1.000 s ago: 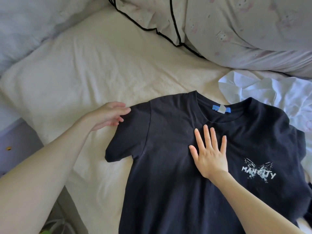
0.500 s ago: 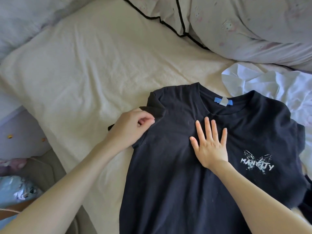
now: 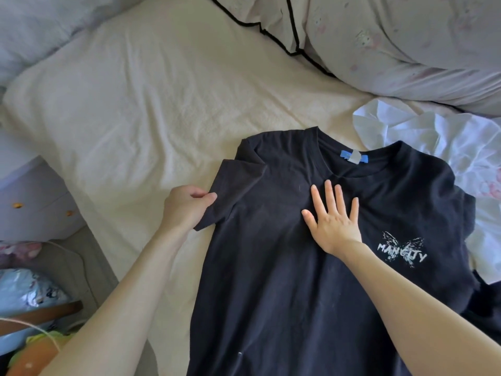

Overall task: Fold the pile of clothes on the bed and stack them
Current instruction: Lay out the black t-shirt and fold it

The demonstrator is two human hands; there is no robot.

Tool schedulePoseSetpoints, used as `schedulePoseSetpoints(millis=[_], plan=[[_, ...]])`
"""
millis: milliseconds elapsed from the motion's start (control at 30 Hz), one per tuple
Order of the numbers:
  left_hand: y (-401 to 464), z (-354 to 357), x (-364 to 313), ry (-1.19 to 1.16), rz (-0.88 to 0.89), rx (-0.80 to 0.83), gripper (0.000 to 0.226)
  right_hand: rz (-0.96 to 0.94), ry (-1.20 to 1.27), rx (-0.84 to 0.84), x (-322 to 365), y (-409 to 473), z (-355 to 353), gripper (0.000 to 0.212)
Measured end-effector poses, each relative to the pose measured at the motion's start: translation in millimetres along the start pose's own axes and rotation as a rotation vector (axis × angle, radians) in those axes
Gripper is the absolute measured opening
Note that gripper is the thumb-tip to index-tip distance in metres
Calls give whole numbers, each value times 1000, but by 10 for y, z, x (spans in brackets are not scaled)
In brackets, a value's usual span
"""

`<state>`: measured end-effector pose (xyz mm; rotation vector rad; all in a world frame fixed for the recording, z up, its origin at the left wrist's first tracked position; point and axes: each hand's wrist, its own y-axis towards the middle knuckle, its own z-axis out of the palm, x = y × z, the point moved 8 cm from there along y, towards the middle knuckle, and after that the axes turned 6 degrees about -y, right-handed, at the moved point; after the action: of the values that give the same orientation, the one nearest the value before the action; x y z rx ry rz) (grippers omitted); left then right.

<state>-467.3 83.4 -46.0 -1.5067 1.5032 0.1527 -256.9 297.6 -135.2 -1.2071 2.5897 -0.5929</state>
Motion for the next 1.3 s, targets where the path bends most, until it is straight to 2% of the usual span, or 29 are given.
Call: schedulePoseSetpoints(millis=[100,167,233,300,367,400,467,533,600,733,833,900,933,967,1067,1133,1233,1300], plan=[[-248,-73,-318,259,271,-226,11,-28,144,37,-14,-64,-110,61],[-532,-65,-582,343,508,-343,11,28,469,71,-73,-123,-231,52],[-877,173,-804,413,794,-296,9,200,938,107,-226,-210,-318,46],[-1168,563,-840,504,995,-108,9,348,1250,116,-366,-317,-388,45],[-1258,910,-658,586,926,140,18,389,1329,109,-471,-352,-448,43],[-1233,981,-539,613,855,188,23,388,1332,118,-488,-350,-474,42],[-1145,894,-391,600,761,128,24,371,1301,134,-465,-294,-519,42],[-1017,643,-309,546,685,-35,16,349,1248,107,-397,-178,-615,37],[-830,407,-145,458,569,-150,19,303,1145,61,-269,2,-748,35],[-520,400,193,160,336,-3,30,122,947,10,218,442,-1088,42],[-418,528,303,61,215,80,41,3,795,26,599,713,-1226,37],[-378,584,370,26,133,137,46,-15,686,70,732,798,-1198,44],[-368,595,400,-4,109,168,45,-15,658,73,748,817,-1183,40],[-359,589,423,-55,96,196,41,-12,660,52,734,815,-1183,34],[-329,484,492,-201,103,210,25,16,753,-114,554,687,-1246,35],[-312,434,530,-228,112,193,22,41,835,-146,414,564,-1190,32],[-318,399,483,-202,191,142,27,110,854,10,286,488,-950,34],[-364,392,395,-143,301,148,41,124,843,130,296,520,-865,31]])
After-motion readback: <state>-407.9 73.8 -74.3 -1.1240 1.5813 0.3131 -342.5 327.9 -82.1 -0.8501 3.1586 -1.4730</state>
